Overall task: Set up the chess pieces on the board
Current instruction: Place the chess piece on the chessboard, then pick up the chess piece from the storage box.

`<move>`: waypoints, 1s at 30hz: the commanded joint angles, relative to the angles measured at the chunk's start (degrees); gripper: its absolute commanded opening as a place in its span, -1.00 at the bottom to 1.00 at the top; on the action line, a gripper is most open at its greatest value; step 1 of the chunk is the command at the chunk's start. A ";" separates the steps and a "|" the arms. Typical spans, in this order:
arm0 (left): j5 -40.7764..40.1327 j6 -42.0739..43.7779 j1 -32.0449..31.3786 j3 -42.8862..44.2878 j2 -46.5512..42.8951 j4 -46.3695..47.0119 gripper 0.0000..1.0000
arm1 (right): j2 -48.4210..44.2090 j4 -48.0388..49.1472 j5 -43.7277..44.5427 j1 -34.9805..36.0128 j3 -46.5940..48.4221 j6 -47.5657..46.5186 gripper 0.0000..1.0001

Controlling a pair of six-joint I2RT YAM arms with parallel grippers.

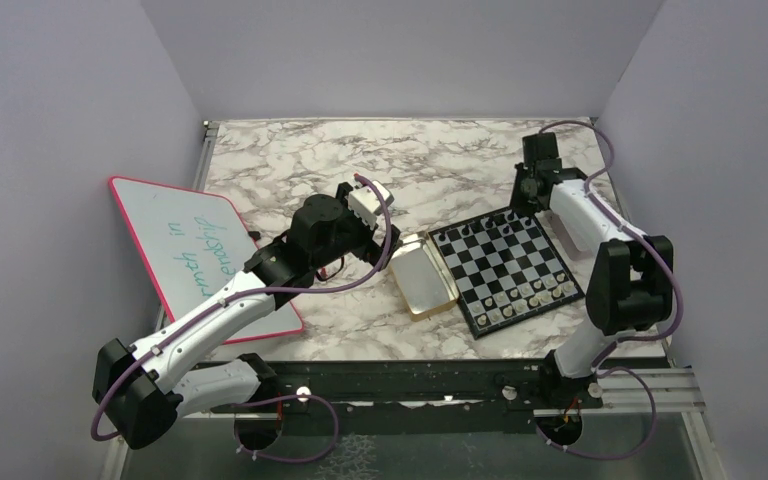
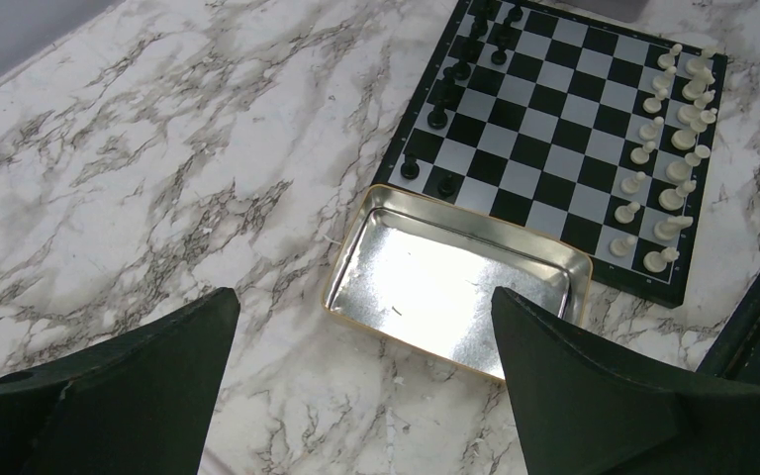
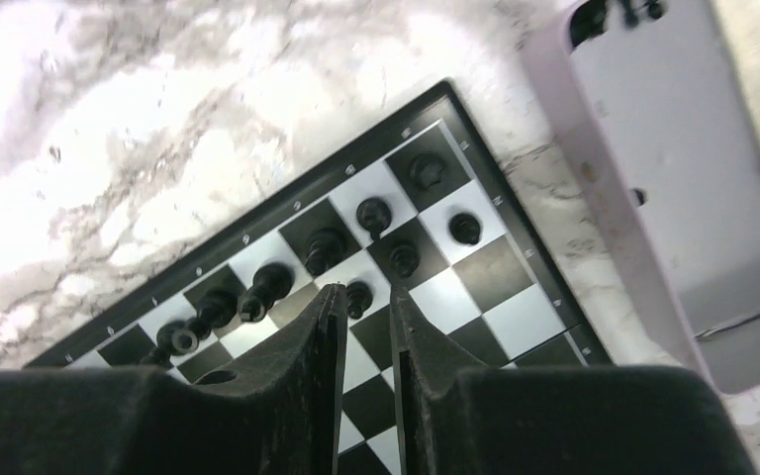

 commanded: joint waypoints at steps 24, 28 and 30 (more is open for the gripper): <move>-4.87 -2.77 0.53 -0.50 -2.00 1.39 0.98 | 8.90 28.08 -9.74 -22.70 -2.30 7.58 -0.34; -4.63 -1.71 0.55 -0.68 -1.92 1.64 0.98 | 11.40 28.79 -12.98 -24.26 -2.24 6.34 -0.30; -4.52 -1.21 0.56 -0.69 -1.82 1.67 0.98 | 12.36 28.61 -14.39 -24.82 -2.19 5.18 -0.28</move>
